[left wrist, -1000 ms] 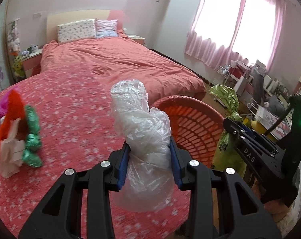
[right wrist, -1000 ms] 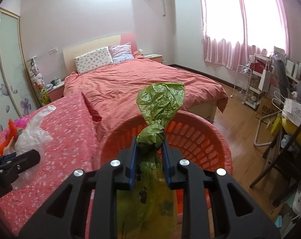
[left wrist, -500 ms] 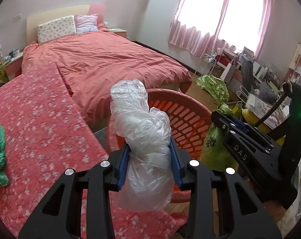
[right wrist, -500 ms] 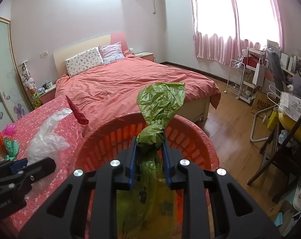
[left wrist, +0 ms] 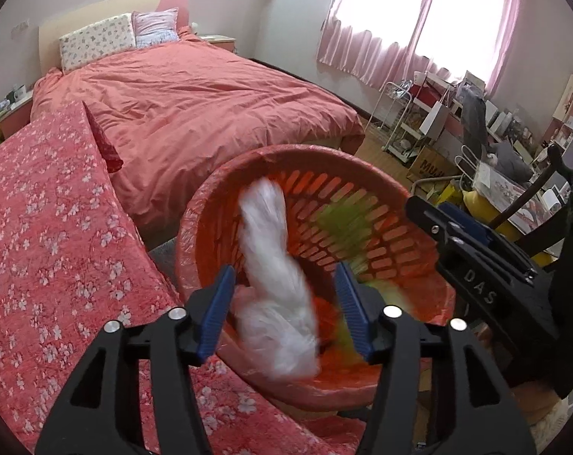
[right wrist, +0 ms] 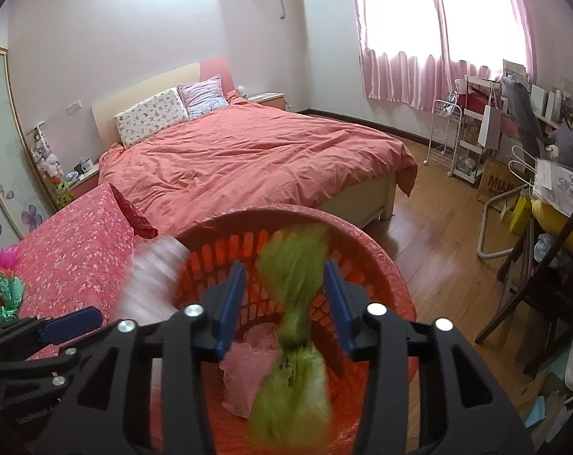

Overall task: Collect trash
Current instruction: 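Open both tools over the orange basket to drop the clear and green bags, then move the right tool back to the bed and grasp the green plastic wrap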

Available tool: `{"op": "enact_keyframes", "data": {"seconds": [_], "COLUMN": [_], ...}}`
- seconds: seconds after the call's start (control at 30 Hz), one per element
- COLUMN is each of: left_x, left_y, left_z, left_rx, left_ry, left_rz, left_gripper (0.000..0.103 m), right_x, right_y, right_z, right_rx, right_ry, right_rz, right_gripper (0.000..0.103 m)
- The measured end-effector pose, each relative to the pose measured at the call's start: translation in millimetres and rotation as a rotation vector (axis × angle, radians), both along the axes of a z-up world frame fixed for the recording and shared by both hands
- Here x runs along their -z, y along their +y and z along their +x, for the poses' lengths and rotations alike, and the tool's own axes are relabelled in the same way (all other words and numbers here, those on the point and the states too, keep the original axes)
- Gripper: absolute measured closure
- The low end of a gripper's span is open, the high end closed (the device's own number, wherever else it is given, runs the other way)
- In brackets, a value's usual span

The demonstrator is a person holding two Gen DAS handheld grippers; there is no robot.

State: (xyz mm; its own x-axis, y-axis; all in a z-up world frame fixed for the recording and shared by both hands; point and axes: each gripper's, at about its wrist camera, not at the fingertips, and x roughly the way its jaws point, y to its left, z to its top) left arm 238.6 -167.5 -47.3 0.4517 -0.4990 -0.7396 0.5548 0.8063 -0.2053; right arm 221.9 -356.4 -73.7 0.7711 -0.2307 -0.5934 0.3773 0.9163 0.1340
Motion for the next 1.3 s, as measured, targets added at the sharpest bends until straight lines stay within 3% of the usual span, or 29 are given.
{"op": "enact_keyframes", "data": {"seconds": [0.5, 0.8, 1.3], "left_x": [-10.8, -35.5, -56.6], "left_y": [68.4, 148.3, 289.8], "left_z": [-5.1, -17.0, -41.9], "left_rx": [-0.156, -0.319, -0.596], "left_ry": [-0.088, -0.161, -0.186], "left_rz": [0.057, 0.058, 0.022], "left_gripper": [0.043, 0.043, 0.043], "right_x": [0.4, -10.6, -22.2], "right_y": [31.1, 103.0, 260.7], "right_z": [-0.4, 10.9, 33.7], "right_rx": [-0.056, -0.204, -0.504], "right_ry": [0.021, 0.023, 0.033], "right_rz": [-0.045, -0.082, -0.076], "right_gripper": [0.055, 0.055, 0.055]}}
